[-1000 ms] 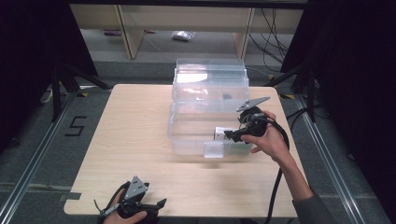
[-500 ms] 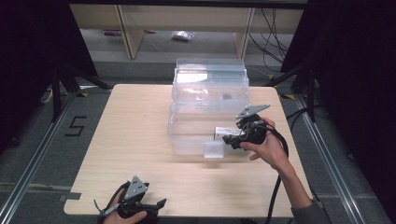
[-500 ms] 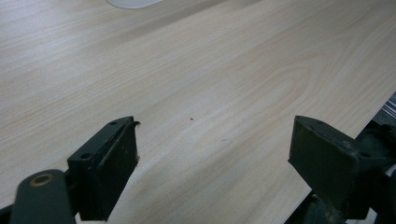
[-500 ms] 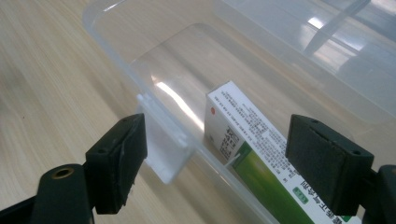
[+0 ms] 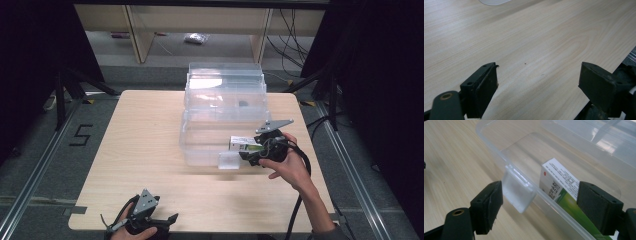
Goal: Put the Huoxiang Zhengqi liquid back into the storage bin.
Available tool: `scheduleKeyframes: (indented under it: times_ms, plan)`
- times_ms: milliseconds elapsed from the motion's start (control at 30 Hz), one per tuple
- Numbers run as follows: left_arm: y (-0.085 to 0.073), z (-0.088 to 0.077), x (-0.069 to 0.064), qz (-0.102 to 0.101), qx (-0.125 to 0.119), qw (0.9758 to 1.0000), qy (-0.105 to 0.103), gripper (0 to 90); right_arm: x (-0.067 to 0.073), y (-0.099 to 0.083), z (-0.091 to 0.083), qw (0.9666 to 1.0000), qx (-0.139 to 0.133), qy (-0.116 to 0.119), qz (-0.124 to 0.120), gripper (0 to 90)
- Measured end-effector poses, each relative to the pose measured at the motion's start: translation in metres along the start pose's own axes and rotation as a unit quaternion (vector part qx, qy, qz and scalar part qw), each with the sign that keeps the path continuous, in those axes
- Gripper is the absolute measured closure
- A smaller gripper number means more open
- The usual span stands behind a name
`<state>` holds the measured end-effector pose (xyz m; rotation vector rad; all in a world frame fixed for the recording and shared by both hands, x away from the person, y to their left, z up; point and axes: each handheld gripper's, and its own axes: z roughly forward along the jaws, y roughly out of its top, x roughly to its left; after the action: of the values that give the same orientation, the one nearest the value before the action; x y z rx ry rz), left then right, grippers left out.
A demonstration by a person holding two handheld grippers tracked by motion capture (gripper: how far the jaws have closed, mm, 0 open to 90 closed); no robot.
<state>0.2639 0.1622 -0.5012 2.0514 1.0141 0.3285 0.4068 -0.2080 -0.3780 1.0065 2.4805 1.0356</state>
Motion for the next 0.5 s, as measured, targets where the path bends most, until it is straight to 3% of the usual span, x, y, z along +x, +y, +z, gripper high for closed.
scheduleKeyframes:
  times_ms: [67, 100, 133, 167, 233, 267, 400, 433, 467, 500]
  plan:
    - [0.000, 0.000, -0.001, -0.002, -0.003, 1.0000, -0.003, 14.8, 0.000, -0.001, 0.000, 1.0000, -0.005, -0.001, -0.003, 22.0]
    - [0.000, 0.000, -0.001, -0.004, -0.003, 1.0000, -0.003, 14.8, 0.002, -0.003, -0.001, 0.9999, -0.002, 0.001, 0.010, 21.8]
    - [0.000, 0.000, -0.001, -0.005, -0.004, 1.0000, -0.004, 14.8, 0.001, -0.003, -0.001, 1.0000, -0.004, 0.001, 0.000, 21.7]
    - [0.000, 0.000, -0.001, -0.005, -0.003, 1.0000, -0.003, 14.8, 0.003, -0.003, -0.002, 0.9999, 0.000, 0.002, 0.013, 21.6]
    - [0.000, 0.000, -0.001, -0.005, -0.004, 1.0000, -0.003, 14.8, 0.002, -0.005, -0.002, 1.0000, -0.003, 0.001, -0.002, 21.4]
    - [0.000, 0.000, -0.001, -0.006, -0.004, 1.0000, -0.003, 14.8, 0.004, -0.005, -0.003, 1.0000, -0.003, 0.002, 0.008, 21.2]
    - [0.000, 0.000, 0.001, -0.001, -0.005, 1.0000, 0.003, 14.8, 0.007, -0.008, -0.004, 0.9999, -0.016, 0.001, 0.001, 20.9]
    - [0.000, 0.000, 0.001, 0.000, -0.004, 1.0000, 0.003, 14.8, 0.009, -0.009, -0.005, 0.9999, -0.008, 0.008, 0.012, 20.9]
    - [0.000, 0.000, 0.000, -0.003, -0.008, 1.0000, 0.001, 14.8, 0.008, -0.011, -0.004, 0.9999, -0.012, 0.005, 0.001, 20.8]
    - [0.000, -0.001, 0.001, 0.001, -0.005, 1.0000, -0.001, 14.8, 0.009, -0.011, -0.007, 0.9999, -0.003, 0.005, 0.010, 20.8]
